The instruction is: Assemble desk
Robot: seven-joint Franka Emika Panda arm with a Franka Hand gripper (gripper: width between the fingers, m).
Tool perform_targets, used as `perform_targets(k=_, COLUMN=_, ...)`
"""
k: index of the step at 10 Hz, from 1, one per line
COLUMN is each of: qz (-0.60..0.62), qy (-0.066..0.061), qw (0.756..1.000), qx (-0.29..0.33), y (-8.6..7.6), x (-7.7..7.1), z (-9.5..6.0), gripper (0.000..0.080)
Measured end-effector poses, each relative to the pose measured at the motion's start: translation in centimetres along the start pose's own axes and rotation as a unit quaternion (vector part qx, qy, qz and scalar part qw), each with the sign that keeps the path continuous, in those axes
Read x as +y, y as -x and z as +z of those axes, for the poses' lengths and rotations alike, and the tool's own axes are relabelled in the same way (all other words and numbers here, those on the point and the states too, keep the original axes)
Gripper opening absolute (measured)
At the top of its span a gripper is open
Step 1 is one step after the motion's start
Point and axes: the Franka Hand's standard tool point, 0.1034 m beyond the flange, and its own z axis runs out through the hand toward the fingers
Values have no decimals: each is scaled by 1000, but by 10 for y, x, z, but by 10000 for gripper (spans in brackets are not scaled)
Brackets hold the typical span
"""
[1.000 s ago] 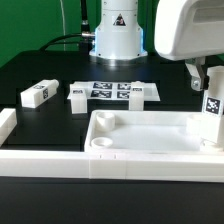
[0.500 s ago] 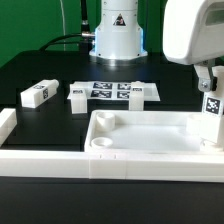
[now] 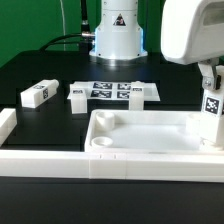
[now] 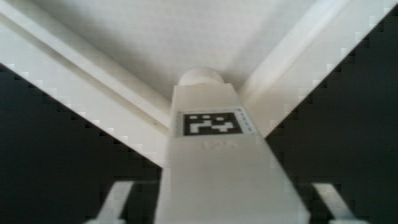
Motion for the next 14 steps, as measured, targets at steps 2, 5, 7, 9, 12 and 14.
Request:
perform_targets(k=2, qz=94, qy=-6, qw=996, qx=2, y=1, x=0, z=0, gripper=290)
perform_targets(k=5, qz=224, qy=-15, qw=974, qx=4, y=2, x=2, z=1, gripper=290)
perform_targets(k=7, qz=306, qy=-21, qw=952, qx=5, y=2, x=3, z=1, gripper=290)
perform_targets(k=9, qz=392, qy=-20, qw=920, qx=4, y=2, x=3, z=1, gripper=290)
perform_targets(k=12, qz=498, qy=-24, qw=867, qx=1, y=2, x=3, z=1, gripper=290)
perform_targets(k=14, qz=558, qy=-24, qw=830, qx=-1, y=2, x=3, z=1, gripper=290)
